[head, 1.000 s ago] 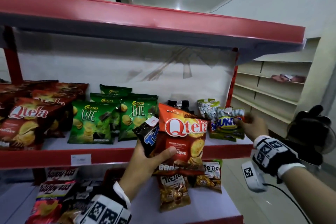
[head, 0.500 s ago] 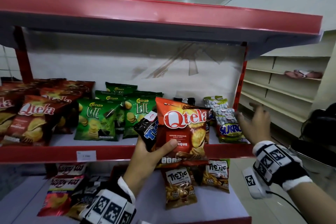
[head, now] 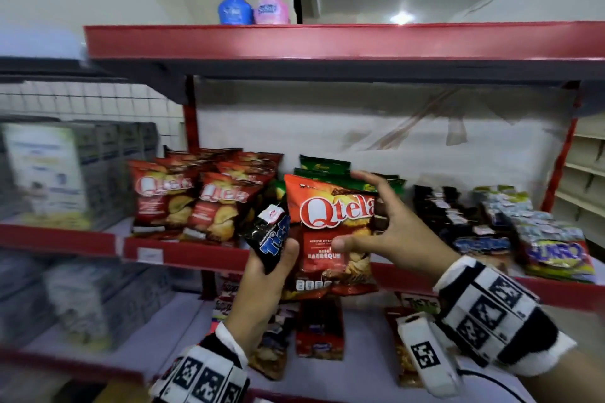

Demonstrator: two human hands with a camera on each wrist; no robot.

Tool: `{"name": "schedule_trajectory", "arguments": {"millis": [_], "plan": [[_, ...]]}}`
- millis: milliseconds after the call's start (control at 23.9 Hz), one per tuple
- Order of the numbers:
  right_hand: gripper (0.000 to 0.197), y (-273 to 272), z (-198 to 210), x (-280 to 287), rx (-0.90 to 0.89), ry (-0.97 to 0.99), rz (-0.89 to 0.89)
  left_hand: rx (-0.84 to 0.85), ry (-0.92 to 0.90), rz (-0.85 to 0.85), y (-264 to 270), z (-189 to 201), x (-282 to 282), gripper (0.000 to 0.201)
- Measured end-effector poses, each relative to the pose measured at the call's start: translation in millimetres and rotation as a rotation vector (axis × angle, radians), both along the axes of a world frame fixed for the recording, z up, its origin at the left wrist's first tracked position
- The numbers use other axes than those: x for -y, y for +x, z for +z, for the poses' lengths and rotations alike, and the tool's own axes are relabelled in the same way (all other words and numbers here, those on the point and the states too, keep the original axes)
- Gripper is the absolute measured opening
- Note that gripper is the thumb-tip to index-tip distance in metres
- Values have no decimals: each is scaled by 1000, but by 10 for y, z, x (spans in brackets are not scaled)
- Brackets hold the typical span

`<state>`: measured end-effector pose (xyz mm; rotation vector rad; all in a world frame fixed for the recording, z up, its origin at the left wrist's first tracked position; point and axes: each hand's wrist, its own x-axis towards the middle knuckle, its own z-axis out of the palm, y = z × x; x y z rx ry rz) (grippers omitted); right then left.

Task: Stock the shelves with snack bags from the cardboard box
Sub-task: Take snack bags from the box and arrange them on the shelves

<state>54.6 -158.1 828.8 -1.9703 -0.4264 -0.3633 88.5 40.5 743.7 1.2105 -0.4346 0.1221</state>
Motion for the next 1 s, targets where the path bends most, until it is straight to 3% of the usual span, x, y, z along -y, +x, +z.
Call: {"name": "schedule_trajectory", "arguments": {"millis": [167, 335, 502, 586, 711, 1004], "plan": [[81, 423, 67, -718, 16, 177, -99, -50, -44, 152, 158, -82, -930, 42], [78, 904, 82, -1543, 51, 221, -216, -77, -77, 305, 237, -206, -1719, 38], [81, 1325, -15, -2274, 28, 160, -315, -81, -60, 381, 212, -328, -2113, 23], [80, 1468, -131, -2545, -14, 67, -382, -71, -50, 405, 189, -397, -2272, 26], [81, 1610, -304, -2768, -32, -74, -431, -81, -48, 425, 153, -477, -2483, 32], [81, 1829, -324, -2837, 10, -206, -414, -135, -75, 454, 214, -669, -2683, 30]]}}
